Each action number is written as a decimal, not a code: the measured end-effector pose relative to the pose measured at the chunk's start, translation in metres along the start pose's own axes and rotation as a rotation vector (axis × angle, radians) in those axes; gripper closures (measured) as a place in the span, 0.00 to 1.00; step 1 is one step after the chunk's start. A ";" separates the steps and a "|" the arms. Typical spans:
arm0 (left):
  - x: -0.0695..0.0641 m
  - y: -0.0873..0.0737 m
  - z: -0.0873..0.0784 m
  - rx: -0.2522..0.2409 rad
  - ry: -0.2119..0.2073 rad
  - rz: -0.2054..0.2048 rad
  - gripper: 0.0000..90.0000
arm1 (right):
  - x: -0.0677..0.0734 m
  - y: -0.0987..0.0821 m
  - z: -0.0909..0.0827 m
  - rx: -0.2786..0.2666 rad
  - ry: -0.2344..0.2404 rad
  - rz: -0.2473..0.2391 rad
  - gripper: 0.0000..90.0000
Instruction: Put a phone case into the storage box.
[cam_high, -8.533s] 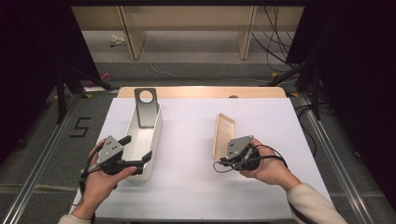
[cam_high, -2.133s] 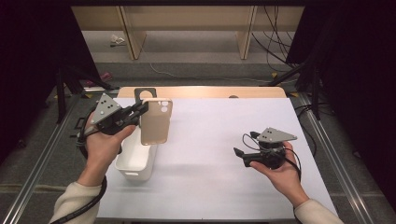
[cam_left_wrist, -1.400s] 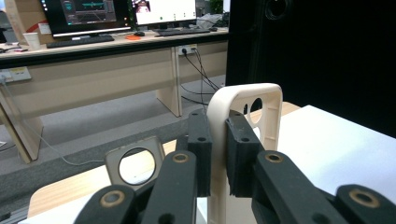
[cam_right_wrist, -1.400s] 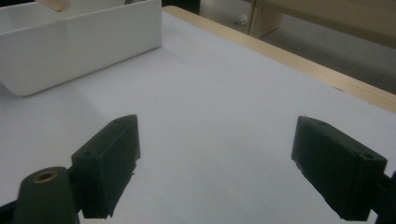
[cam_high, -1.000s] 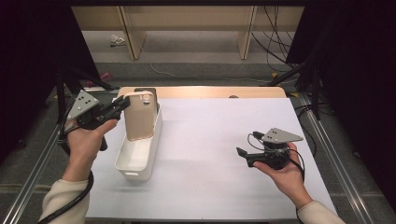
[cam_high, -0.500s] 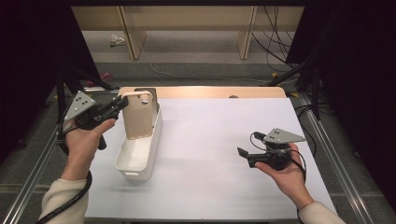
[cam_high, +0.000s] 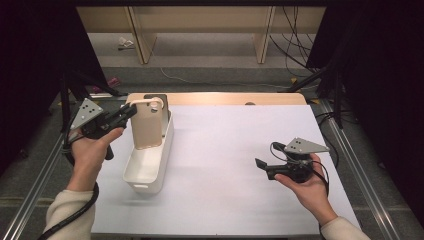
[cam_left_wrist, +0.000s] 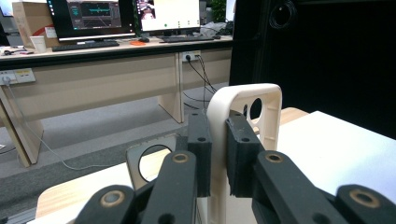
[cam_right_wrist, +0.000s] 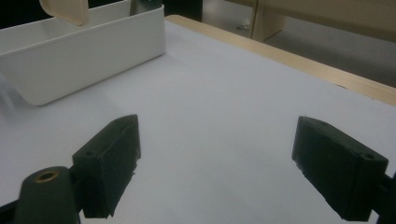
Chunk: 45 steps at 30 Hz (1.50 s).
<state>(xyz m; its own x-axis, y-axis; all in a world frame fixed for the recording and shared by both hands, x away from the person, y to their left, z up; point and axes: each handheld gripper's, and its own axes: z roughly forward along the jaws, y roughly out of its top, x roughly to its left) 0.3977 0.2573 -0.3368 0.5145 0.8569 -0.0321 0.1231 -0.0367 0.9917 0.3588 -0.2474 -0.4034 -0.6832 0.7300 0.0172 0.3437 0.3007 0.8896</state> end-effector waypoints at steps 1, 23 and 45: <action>0.001 0.000 0.000 0.001 -0.002 0.004 0.91 | 0.000 0.000 -0.001 0.000 0.001 0.004 0.18; 0.014 0.002 0.022 -0.029 -0.016 -0.020 0.91 | -0.003 -0.004 -0.005 -0.005 0.006 0.035 0.18; 0.035 -0.008 0.040 -0.022 -0.037 -0.038 0.91 | -0.004 -0.004 -0.006 -0.014 0.005 0.045 0.18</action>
<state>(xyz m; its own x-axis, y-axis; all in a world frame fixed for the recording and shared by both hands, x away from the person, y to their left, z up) 0.4485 0.2672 -0.3505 0.5412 0.8376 -0.0744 0.1248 0.0076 0.9922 0.3562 -0.2553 -0.4047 -0.6703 0.7397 0.0599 0.3656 0.2589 0.8940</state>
